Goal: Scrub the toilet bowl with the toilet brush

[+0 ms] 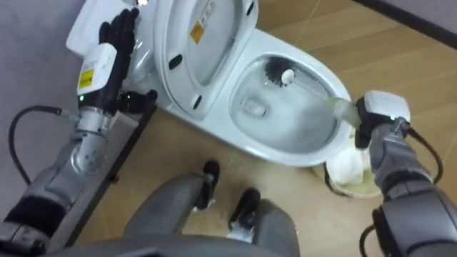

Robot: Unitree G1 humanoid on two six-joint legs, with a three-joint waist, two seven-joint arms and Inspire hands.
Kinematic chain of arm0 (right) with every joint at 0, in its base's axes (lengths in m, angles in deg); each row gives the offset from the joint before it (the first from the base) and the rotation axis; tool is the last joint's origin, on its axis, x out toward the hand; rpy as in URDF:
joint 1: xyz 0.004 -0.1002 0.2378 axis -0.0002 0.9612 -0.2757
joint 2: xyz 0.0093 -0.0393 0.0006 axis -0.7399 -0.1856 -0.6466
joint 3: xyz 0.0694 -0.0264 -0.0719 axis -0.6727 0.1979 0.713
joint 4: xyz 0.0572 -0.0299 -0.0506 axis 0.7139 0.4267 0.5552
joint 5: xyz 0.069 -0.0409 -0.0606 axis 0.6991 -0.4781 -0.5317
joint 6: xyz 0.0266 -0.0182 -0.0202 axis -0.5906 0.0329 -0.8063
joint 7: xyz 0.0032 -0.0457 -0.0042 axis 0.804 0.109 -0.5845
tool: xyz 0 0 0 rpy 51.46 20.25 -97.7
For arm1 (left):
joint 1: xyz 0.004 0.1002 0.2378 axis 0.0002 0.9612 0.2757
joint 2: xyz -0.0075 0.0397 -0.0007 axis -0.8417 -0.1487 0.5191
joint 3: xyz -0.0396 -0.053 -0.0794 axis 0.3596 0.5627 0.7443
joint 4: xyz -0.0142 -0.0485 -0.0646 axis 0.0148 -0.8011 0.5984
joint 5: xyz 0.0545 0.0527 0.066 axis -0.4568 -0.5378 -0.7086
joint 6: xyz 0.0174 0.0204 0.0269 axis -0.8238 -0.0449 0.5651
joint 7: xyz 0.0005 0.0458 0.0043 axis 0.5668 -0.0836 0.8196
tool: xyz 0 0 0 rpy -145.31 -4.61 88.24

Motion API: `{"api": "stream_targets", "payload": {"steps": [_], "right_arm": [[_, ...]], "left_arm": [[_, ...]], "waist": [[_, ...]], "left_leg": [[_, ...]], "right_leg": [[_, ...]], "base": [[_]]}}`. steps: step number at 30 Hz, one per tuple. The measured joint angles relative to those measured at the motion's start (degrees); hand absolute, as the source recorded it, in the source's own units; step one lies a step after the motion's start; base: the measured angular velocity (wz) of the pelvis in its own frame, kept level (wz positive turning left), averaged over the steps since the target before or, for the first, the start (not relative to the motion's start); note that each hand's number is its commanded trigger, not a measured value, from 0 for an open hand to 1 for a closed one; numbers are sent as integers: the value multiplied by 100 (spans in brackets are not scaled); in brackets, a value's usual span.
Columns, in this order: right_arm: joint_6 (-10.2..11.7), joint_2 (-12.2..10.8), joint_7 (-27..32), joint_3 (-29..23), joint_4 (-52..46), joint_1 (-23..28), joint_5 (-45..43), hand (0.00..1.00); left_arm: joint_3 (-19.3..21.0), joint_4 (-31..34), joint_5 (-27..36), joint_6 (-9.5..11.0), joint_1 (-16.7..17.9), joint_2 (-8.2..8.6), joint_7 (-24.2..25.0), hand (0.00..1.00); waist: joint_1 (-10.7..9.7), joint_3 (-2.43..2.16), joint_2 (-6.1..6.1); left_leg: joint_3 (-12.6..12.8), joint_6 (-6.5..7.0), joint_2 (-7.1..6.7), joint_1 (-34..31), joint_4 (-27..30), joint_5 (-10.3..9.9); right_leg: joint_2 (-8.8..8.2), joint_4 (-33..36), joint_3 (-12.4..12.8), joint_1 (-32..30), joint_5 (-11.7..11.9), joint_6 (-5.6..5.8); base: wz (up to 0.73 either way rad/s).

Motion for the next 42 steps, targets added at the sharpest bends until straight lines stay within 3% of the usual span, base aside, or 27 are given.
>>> {"api": "stream_targets", "payload": {"steps": [3, 7, 11, 16, 20, 28, 35, 42], "right_arm": [[-142, 9, -1, 271, -252, -16, -27, 100], [-390, 15, -12, 751, -366, -98, -47, 100], [-523, 18, -12, 1003, -366, -169, -72, 100], [-790, 70, -114, 1318, -397, -299, -388, 100], [-891, 73, -146, 1347, -425, -295, -458, 100], [-1312, 17, -371, 1566, -902, -150, -498, 100], [-1313, -1, -291, 1531, -929, -56, 66, 100], [-1052, 53, -176, 1076, -857, -135, 560, 100]], "left_arm": [[-112, 17, -79, -51, -119, -19, -154, 0], [-334, 94, -83, -52, -262, -207, -391, 0], [-430, 133, -117, -52, -300, -267, -604, 0], [-549, 186, -112, -82, -284, -275, -838, 0], [-607, 271, -112, -204, -224, -274, -1008, 0], [-763, 242, -98, -420, -219, -283, -1282, 0], [-944, 175, -48, -674, -293, -330, -1429, 0], [-886, 368, -129, -909, -228, -343, -1532, 0]], "waist": [[88, 6, 7], [198, 5, 8], [268, 5, 33], [278, 40, 278], [318, 31, 312], [256, 23, 371], [233, 16, 428], [159, 24, 372]], "left_leg": [[-5, -17, -1, -228, -3, 83], [-23, -55, 0, -521, -108, 236], [-40, -80, 15, -687, -126, 274], [-83, -94, 20, -836, -112, 273], [-37, -95, 31, -913, -140, 275], [-35, -108, 45, -933, -108, 269], [-62, -115, 80, -937, -88, 261], [80, -113, 29, -1144, 24, 273]], "right_leg": [[-25, 89, -26, -262, 1, -51], [-27, 99, -63, -596, 37, -119], [-6, 92, -84, -755, 40, -143], [10, 48, -146, -857, 44, -160], [18, 56, -89, -979, 43, -162], [59, 44, -106, -955, 47, -170], [105, -19, -74, -949, 70, -183], [-38, 378, 61, -1308, -17, -210]], "base": [[1], [6], [7], [5], [-6], [1], [-1], [-3]]}}
